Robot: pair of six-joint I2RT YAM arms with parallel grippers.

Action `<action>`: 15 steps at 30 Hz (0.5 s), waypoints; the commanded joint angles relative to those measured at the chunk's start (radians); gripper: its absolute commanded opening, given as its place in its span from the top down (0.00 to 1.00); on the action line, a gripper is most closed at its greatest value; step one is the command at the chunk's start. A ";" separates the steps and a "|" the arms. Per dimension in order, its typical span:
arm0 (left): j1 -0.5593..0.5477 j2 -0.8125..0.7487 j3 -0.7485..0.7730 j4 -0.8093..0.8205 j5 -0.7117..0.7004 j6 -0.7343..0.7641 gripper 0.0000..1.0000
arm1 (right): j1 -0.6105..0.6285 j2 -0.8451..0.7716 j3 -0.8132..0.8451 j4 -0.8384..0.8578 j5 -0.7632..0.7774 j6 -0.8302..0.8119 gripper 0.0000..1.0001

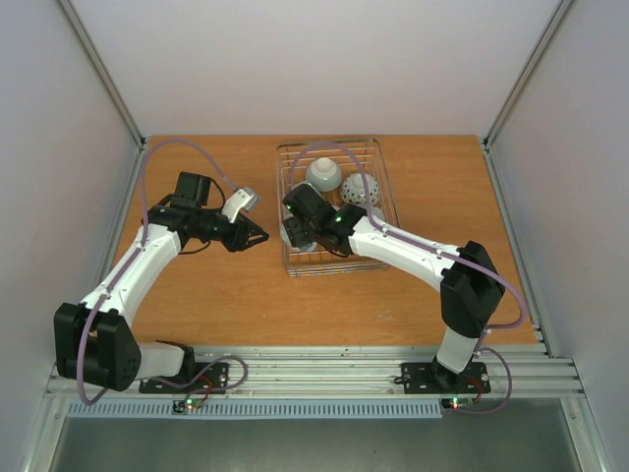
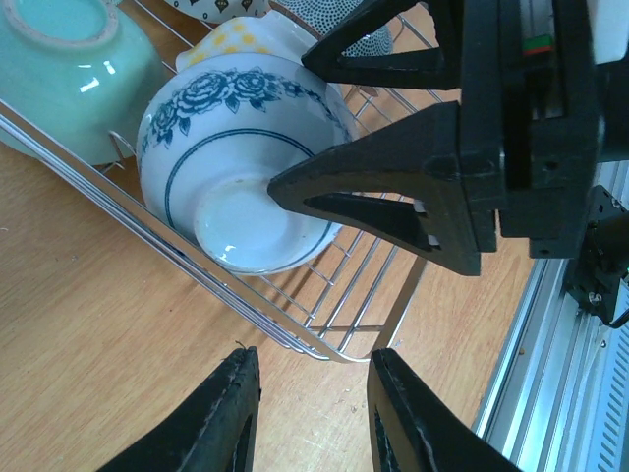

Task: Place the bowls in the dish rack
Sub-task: Place the bowl in the dish rack.

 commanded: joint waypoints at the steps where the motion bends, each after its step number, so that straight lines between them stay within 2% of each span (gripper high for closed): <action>1: 0.008 -0.021 -0.012 0.030 0.024 0.015 0.69 | -0.011 0.037 0.048 0.006 0.119 0.007 0.99; 15: 0.008 -0.021 -0.016 0.034 0.027 0.019 0.69 | -0.014 0.009 0.121 0.026 0.088 -0.008 0.99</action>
